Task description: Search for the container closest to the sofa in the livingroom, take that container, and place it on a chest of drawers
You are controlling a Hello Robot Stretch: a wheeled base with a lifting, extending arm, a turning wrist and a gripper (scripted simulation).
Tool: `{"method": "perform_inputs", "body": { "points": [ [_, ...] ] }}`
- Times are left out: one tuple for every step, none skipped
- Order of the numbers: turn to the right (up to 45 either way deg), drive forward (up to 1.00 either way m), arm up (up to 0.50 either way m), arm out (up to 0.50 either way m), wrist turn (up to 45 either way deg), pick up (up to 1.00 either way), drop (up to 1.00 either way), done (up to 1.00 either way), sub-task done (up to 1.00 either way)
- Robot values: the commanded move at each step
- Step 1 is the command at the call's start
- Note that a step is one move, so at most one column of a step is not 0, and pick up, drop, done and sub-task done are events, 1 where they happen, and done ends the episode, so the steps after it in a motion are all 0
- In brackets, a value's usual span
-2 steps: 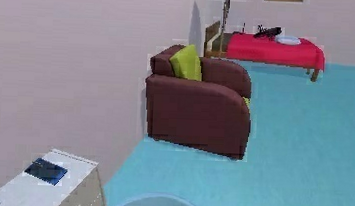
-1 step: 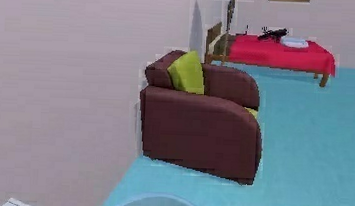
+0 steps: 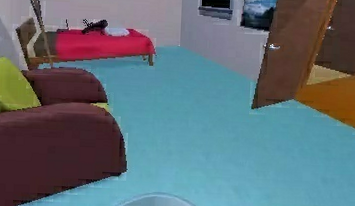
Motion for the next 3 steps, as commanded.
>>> {"method": "perform_inputs", "body": {
  "points": [
    [45.0, 0.00, 0.00, 0.00, 0.0, 0.00, 0.00, 0.00, 0.00],
    [45.0, 0.00, 0.00, 0.00, 0.0, 0.00, 0.00, 0.00, 0.00],
    [-45.0, 0.00, 0.00, 0.00, 0.0, 0.00, 0.00, 0.00, 0.00]
  ]
}}
